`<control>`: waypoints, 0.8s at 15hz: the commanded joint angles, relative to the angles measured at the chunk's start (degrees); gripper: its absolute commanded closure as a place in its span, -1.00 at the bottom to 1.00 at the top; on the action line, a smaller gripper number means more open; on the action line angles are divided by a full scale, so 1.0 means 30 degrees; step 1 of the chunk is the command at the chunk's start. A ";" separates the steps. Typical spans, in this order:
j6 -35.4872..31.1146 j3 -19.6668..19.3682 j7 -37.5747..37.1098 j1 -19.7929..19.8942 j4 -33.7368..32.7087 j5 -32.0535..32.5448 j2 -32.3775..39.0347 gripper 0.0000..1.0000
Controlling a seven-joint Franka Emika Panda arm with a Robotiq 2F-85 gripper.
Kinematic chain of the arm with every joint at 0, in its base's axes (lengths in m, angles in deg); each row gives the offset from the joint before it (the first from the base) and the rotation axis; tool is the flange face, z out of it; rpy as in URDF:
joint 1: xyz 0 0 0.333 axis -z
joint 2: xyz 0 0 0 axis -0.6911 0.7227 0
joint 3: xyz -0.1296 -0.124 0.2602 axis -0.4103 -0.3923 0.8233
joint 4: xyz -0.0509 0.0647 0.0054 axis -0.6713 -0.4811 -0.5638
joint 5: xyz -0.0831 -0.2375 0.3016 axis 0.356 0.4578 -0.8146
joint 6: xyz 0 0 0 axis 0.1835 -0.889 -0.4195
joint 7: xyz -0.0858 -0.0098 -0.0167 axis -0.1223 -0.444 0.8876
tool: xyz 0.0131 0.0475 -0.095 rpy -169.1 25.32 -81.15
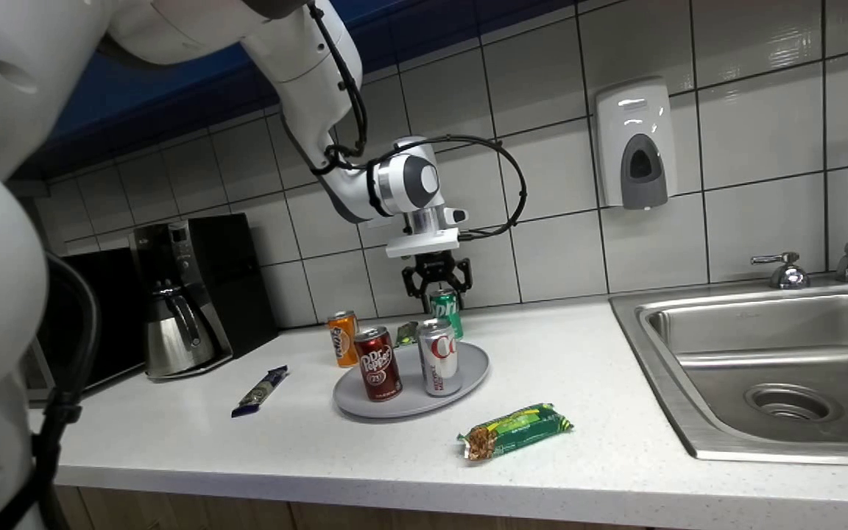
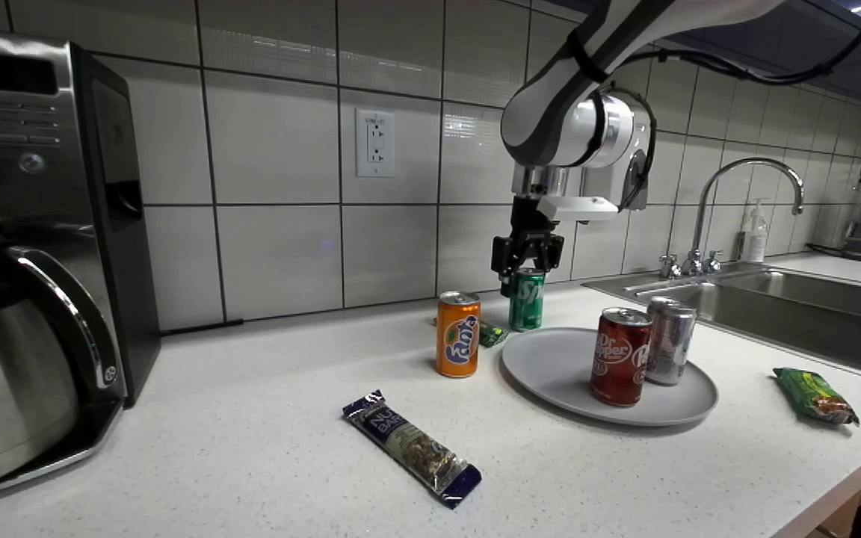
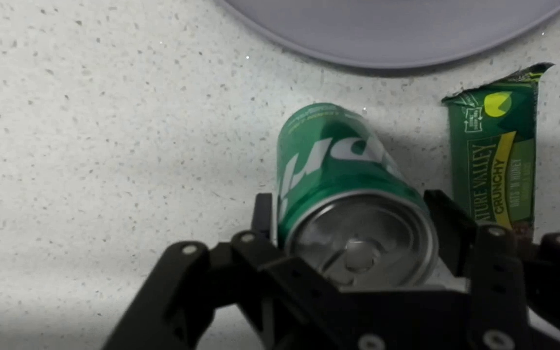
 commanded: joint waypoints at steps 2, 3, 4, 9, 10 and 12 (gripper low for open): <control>0.1071 0.0281 0.0244 0.0205 -0.1280 0.0248 0.0479 0.20; 0.1068 0.0266 0.0218 0.0187 -0.1262 0.0274 0.0411 0.23; 0.1030 0.0244 0.0179 0.0157 -0.1242 0.0312 0.0359 0.23; 0.0583 0.0240 0.0022 0.0034 -0.0673 0.0345 -0.0273 0.23; 0.0533 0.0241 -0.0011 -0.0016 -0.0531 0.0364 -0.0404 0.23; 0.0387 0.0267 -0.0089 -0.0102 -0.0145 0.0347 -0.0725 0.23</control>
